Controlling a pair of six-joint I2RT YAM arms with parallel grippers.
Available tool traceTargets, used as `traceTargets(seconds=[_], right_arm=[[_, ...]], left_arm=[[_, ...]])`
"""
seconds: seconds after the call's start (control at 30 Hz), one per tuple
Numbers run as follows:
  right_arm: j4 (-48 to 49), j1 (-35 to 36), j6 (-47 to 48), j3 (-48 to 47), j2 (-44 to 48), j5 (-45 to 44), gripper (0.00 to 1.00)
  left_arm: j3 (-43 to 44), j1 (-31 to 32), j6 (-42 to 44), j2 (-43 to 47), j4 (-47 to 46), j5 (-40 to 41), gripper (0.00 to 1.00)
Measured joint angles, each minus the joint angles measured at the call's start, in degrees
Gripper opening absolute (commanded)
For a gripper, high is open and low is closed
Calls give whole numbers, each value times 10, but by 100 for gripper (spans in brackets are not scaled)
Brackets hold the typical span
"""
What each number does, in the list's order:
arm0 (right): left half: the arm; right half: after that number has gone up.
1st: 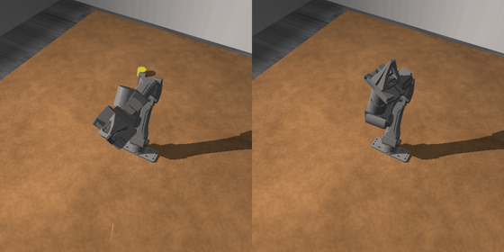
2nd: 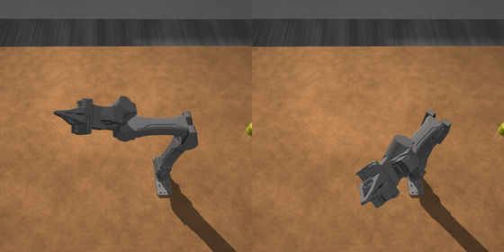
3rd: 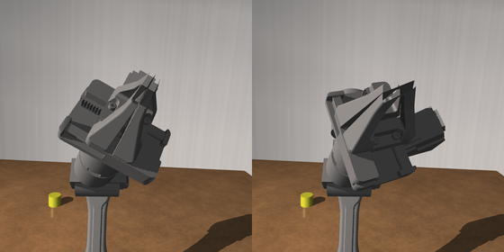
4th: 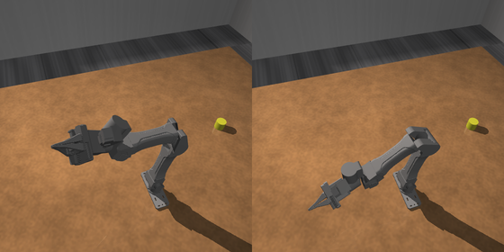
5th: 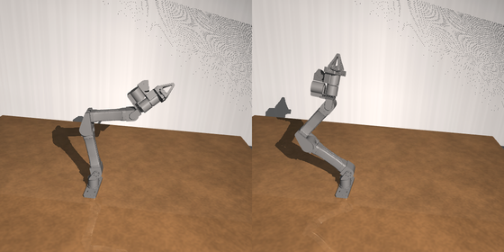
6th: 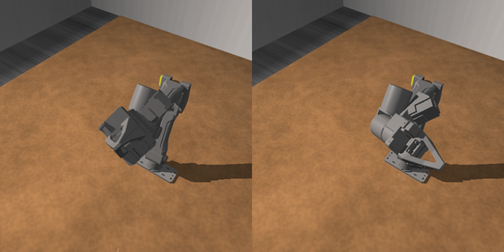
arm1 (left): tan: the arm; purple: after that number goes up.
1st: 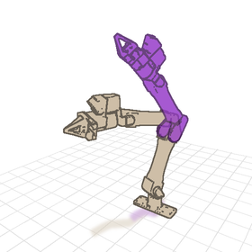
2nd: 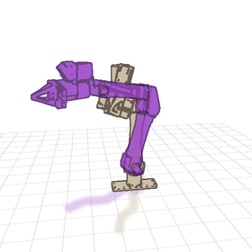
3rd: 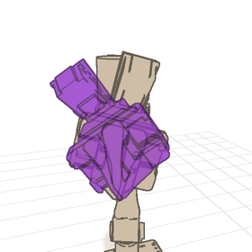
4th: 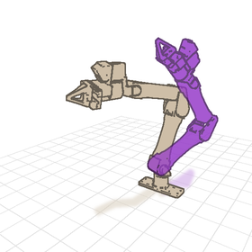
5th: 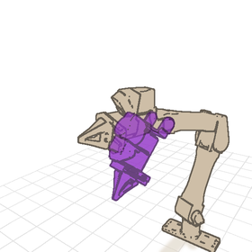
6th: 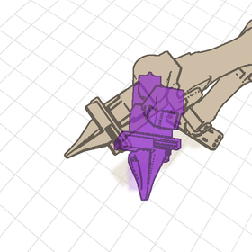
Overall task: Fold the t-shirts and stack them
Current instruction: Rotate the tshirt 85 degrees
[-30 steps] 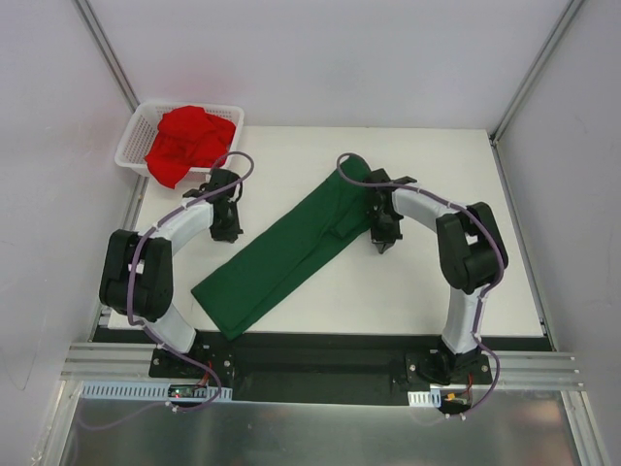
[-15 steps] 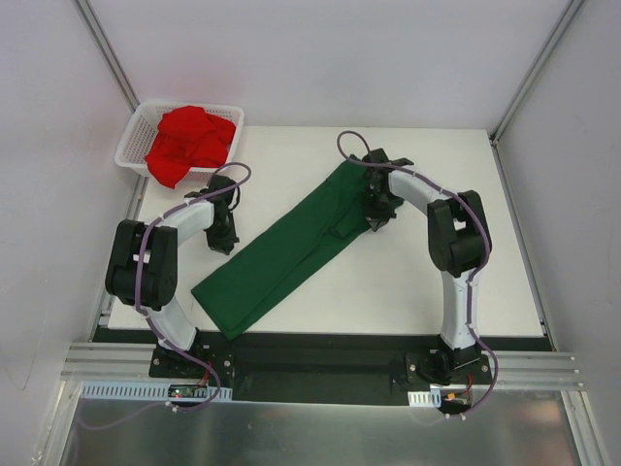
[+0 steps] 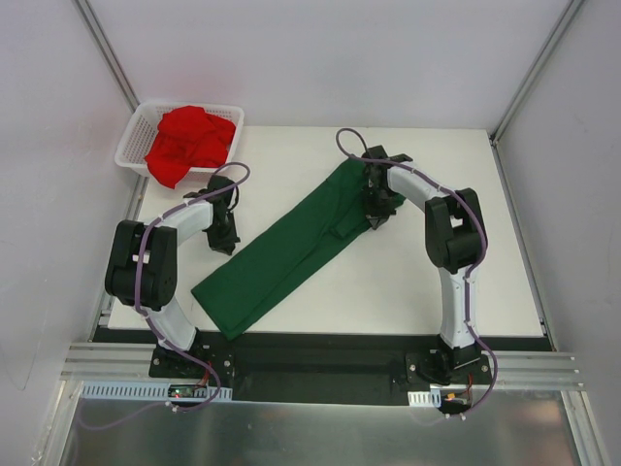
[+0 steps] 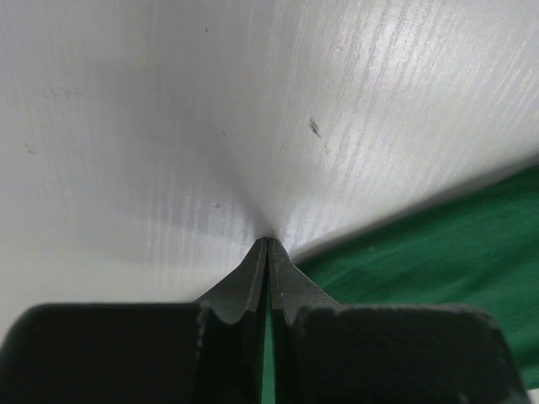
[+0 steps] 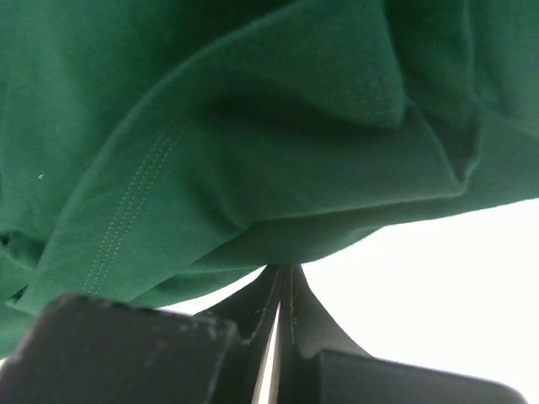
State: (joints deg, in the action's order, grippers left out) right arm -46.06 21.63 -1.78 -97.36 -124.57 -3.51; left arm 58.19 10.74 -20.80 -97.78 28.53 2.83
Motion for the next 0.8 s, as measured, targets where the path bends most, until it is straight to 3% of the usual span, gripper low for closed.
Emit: traceTargets(seconds=[0.8], right_arm=[[58,-7,84,-76,-45,28,1]], left_arm=[[-30,20,-18,16,-18,-113,0]])
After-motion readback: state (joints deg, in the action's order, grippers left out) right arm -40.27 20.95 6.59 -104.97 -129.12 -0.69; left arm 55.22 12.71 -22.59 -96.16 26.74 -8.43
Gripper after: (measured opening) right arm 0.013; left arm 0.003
